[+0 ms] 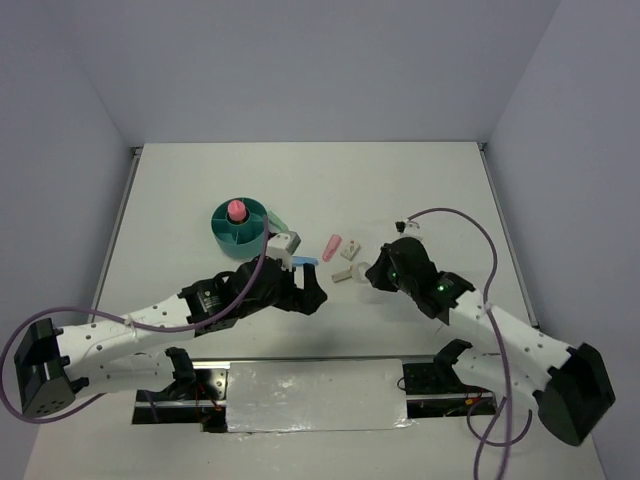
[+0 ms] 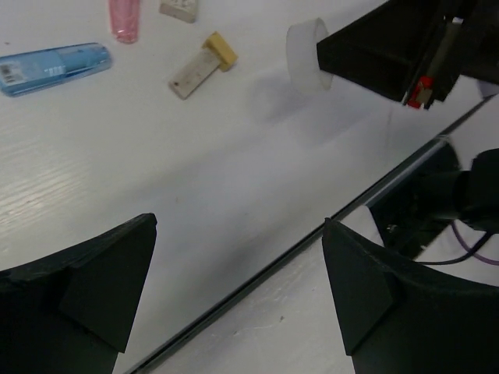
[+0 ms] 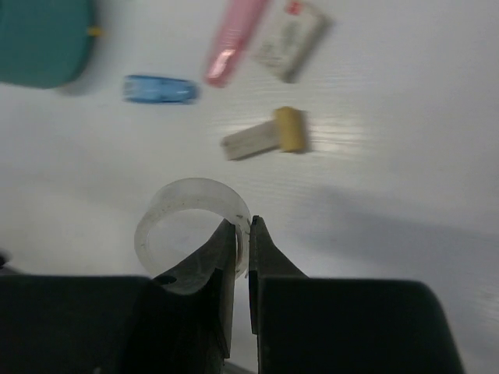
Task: Sort the stationery into containers
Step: Pick up the stationery from the center of the board, then place the stationery in the storage box, then pick up the stationery from the center of the board.
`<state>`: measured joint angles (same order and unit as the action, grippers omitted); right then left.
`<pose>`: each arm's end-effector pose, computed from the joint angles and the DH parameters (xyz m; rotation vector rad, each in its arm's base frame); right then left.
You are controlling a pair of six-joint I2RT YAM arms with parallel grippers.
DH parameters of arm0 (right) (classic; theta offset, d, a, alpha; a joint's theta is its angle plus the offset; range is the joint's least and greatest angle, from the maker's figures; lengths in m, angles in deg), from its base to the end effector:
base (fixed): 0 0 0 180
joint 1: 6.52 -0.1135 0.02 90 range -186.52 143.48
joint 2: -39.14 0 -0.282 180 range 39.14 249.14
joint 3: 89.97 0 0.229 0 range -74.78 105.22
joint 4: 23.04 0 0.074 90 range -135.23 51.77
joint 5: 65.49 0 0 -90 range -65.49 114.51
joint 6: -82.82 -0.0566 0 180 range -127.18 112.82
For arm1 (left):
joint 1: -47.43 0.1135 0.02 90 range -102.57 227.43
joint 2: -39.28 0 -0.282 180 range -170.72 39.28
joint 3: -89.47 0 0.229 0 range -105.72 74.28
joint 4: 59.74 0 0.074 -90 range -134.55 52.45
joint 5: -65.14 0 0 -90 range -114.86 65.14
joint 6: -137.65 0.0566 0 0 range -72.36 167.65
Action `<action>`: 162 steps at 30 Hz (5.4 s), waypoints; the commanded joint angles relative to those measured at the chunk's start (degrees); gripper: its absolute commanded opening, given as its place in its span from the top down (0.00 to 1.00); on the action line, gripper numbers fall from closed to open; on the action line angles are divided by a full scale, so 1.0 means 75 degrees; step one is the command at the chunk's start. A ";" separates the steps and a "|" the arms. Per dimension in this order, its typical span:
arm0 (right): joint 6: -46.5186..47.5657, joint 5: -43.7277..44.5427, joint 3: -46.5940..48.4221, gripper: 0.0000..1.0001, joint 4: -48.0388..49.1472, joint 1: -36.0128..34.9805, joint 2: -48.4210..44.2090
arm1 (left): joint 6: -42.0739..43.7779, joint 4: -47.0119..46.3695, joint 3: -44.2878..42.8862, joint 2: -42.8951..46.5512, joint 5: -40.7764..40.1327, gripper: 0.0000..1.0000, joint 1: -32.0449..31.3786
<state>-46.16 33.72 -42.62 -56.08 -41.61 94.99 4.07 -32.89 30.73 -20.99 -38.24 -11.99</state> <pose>0.1569 0.0992 0.2269 0.1636 2.3272 0.4821 0.1245 -0.1850 0.2909 0.1482 2.1632 -0.8516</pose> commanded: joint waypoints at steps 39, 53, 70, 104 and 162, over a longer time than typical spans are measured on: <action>-0.1037 0.2121 0.0435 0.12 -0.0056 -0.3102 -0.2499 | -0.1111 0.3156 -0.2252 -0.0014 -0.4286 1.00 0.0874; -0.0357 0.2052 0.0130 0.11 -0.0808 -0.3102 -0.3005 | -0.0108 0.3472 -0.3662 -0.1350 -0.2340 1.00 0.5719; -0.0041 0.2018 -0.0151 0.09 -0.0691 -0.3091 -0.2971 | -0.0544 0.1575 -0.2595 -0.1866 -0.1907 0.92 0.5824; 0.1143 0.1292 -0.0374 0.07 -0.1149 -0.3091 -0.4061 | 0.6208 0.1108 -0.4671 -0.3988 0.4466 1.00 0.7840; 0.1384 0.0777 0.1979 0.24 -0.0073 -0.1204 0.1784 | 0.2142 0.2173 -0.1313 0.2314 0.0871 0.01 0.7899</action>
<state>-39.02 41.78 -33.59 -62.68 -50.40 105.09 24.55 -17.61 13.01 -9.02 -33.28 47.15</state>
